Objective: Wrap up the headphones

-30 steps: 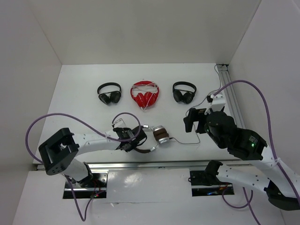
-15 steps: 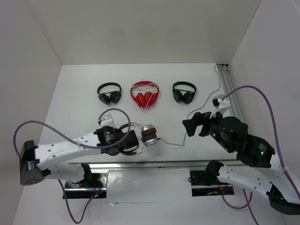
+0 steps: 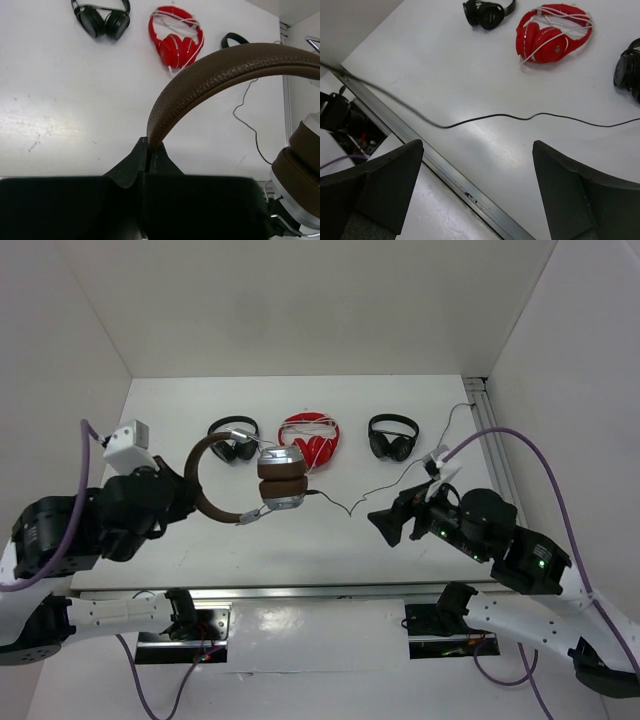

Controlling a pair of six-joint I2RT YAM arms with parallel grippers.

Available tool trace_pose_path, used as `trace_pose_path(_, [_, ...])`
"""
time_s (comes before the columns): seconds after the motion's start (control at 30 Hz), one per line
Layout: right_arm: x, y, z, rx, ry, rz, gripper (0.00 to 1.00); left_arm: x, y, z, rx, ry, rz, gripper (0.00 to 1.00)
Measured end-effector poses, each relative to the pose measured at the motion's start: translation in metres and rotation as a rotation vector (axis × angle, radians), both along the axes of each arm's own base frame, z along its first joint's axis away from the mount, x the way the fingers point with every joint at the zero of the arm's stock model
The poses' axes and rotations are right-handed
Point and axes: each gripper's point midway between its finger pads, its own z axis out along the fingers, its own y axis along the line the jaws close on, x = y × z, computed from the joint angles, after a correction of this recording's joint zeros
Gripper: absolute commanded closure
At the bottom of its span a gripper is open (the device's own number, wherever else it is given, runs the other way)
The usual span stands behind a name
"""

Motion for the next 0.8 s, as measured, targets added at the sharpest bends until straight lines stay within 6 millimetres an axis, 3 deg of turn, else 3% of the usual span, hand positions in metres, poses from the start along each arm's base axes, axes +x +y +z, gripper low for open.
trace_pose_path(0.13, [0.012, 0.026, -0.020, -0.097, 0.031, 0.058, 0.06, 0.001, 0.007, 0.022, 0.034, -0.042, -0.030, 1.00])
trace_pose_path(0.3, [0.016, 0.049, -0.044, -0.153, 0.046, 0.139, 0.06, 0.010, 0.009, 0.017, 0.139, -0.019, -0.021, 1.00])
trace_pose_path(0.47, [0.011, 0.059, -0.043, -0.118, 0.013, 0.201, 0.10, 0.014, 0.002, 0.014, 0.194, 0.006, -0.047, 1.00])
trace_pose_path(0.63, [0.001, 0.073, -0.037, -0.055, -0.015, 0.290, 0.13, 0.012, 0.003, 0.023, 0.178, -0.009, -0.058, 1.00])
trace_pose_path(0.8, [-0.011, 0.085, -0.049, -0.016, -0.014, 0.385, 0.22, 0.011, 0.006, 0.030, 0.169, -0.025, -0.062, 1.00])
